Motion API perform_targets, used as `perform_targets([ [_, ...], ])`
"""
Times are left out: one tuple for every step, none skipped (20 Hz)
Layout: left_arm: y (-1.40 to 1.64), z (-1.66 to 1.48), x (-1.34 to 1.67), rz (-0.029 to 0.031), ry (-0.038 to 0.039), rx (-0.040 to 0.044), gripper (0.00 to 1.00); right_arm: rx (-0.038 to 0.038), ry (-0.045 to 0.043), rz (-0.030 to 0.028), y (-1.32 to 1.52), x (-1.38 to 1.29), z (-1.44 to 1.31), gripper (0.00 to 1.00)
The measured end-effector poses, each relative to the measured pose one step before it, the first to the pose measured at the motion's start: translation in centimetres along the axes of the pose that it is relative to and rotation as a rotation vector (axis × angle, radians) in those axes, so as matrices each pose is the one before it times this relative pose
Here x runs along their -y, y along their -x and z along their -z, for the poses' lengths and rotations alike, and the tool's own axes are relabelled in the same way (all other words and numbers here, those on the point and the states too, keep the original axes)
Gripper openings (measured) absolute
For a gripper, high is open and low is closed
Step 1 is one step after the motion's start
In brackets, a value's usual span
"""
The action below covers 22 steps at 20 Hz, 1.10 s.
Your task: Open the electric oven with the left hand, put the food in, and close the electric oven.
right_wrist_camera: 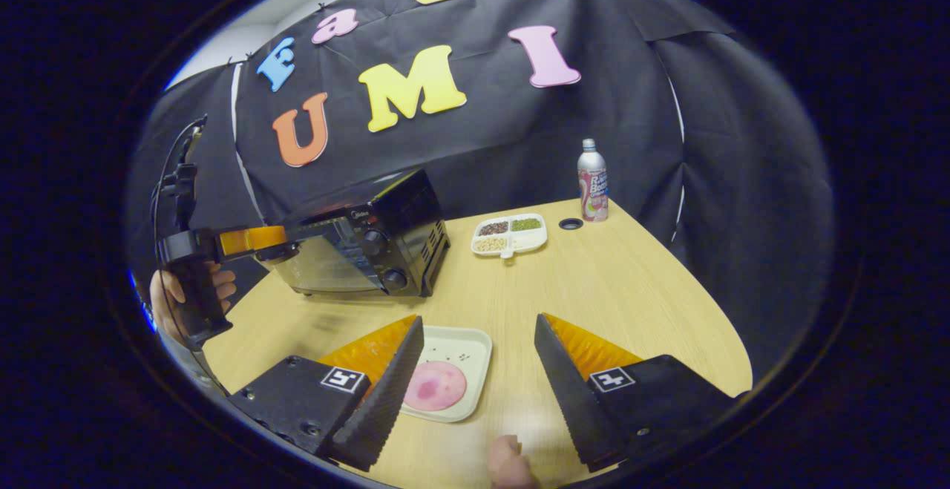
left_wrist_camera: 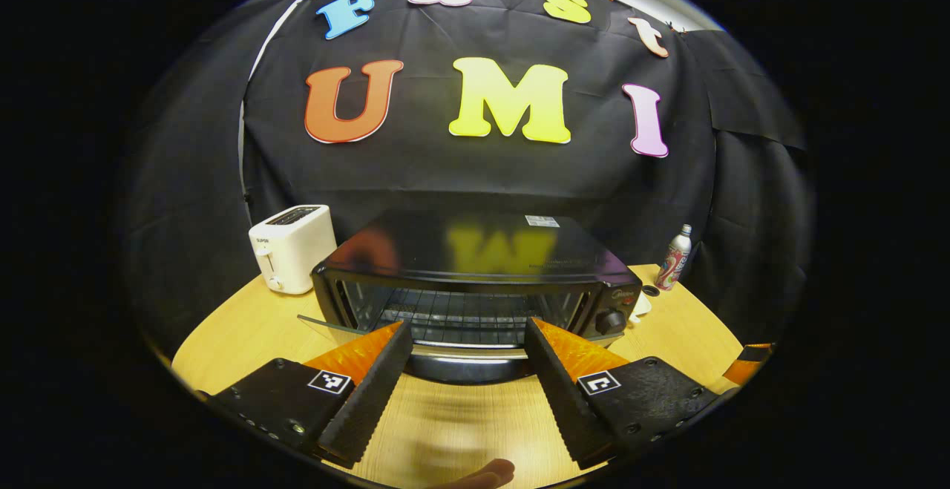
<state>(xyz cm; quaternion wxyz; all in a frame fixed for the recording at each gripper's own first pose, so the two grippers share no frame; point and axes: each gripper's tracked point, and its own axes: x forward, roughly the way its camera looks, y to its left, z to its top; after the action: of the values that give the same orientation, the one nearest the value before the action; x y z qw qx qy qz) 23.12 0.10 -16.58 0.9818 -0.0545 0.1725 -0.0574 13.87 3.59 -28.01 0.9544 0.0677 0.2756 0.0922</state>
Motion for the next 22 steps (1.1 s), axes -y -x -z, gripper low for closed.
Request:
perform_targets([
  [0.674, 0.720, 0.040, 0.00278, 0.00591, -0.00420, 0.95, 0.00058, 0.00277, 0.00489, 0.282, 0.138, 0.122, 0.94],
  [0.615, 0.796, -0.002, 0.00275, 0.00375, -0.00440, 0.95, 0.00237, 0.00342, 0.00415, 0.331, 0.094, 0.049, 0.95],
  [0.459, 0.636, 0.034, 0.00187, 0.00333, -0.00251, 0.95, 0.00080, 0.00163, 0.00454, 0.209, 0.028, 0.099, 0.94],
  [0.487, 0.811, -0.082, 0.00124, 0.00317, -0.00264, 0.95, 0.00106, -0.00104, 0.00085, 0.155, -0.082, 0.063, 0.95],
  [0.417, 0.749, 0.097, 0.00209, 0.00170, -0.00040, 0.95, -0.00204, -0.00021, 0.00165, 0.095, -0.035, 0.141, 0.95],
  [0.424, 0.679, -0.089, 0.00133, 0.00282, -0.00274, 0.95, -0.00457, 0.00145, 0.00751, 0.084, 0.145, 0.189, 0.95],
  [0.281, 0.717, -0.019, 0.00106, 0.00175, -0.00039, 0.95, -0.00311, 0.00004, 0.00537, 0.128, 0.102, 0.160, 0.94],
  [0.286, 0.794, 0.015, 0.00122, 0.00303, -0.00347, 0.95, -0.00342, 0.00095, 0.00154, 0.128, 0.029, 0.116, 0.94],
  [0.144, 0.766, 0.103, 0.00289, -0.00833, -0.00661, 0.95, -0.00295, 0.00045, 0.00309, 0.050, 0.055, 0.220, 0.94],
  [0.217, 0.660, -0.041, -0.00096, -0.01264, -0.00355, 0.95, -0.00101, -0.00042, 0.00041, 0.101, 0.042, 0.013, 0.94],
  [0.154, 0.609, -0.102, -0.00376, -0.00327, -0.00175, 0.95, -0.00131, 0.00115, 0.00311, 0.112, -0.090, 0.234, 0.95],
  [0.114, 0.576, -0.022, -0.00135, -0.00510, -0.00444, 0.95, 0.00095, 0.00110, 0.00541, 0.030, 0.169, 0.108, 0.94],
  [0.119, 0.680, 0.035, -0.00148, -0.00096, -0.00572, 0.95, -0.00191, 0.00144, 0.00508, 0.064, 0.122, 0.150, 0.94],
  [0.018, 0.670, 0.097, 0.00022, -0.00072, -0.00524, 0.95, -0.00358, -0.00037, 0.00253, 0.021, 0.018, 0.145, 0.94],
  [0.029, 0.679, 0.059, 0.00141, -0.00413, -0.00963, 0.95, -0.00466, -0.00082, 0.00205, 0.010, -0.048, 0.178, 0.94],
  [-0.009, 0.578, 0.115, 0.00128, -0.00364, -0.00773, 0.94, -0.00506, -0.00221, 0.00210, -0.084, -0.017, 0.175, 0.95],
  [0.057, 0.400, 0.038, 0.00015, -0.00294, -0.00211, 0.94, -0.00382, -0.00251, 0.00158, 0.009, 0.055, 0.144, 0.94],
  [-0.038, 0.484, -0.199, 0.00029, 0.00216, -0.00340, 0.95, -0.00249, -0.00106, 0.00176, 0.053, 0.015, 0.119, 0.95],
  [-0.081, 0.363, 0.044, 0.00022, -0.00092, -0.00841, 0.95, -0.00125, 0.00056, 0.00283, -0.030, -0.009, 0.060, 0.94],
  [0.018, 0.346, 0.002, 0.00017, -0.00495, -0.00493, 0.95, -0.00047, 0.00132, 0.00206, -0.015, -0.041, 0.023, 0.95],
  [-0.094, 0.358, -0.034, -0.00046, 0.00081, -0.00788, 0.95, -0.00131, 0.00136, 0.00175, 0.030, -0.001, 0.073, 0.95],
  [-0.044, 0.326, -0.137, 0.00014, 0.00113, -0.00554, 0.95, -0.00226, -0.00027, 0.00130, -0.028, -0.060, 0.041, 0.95],
])
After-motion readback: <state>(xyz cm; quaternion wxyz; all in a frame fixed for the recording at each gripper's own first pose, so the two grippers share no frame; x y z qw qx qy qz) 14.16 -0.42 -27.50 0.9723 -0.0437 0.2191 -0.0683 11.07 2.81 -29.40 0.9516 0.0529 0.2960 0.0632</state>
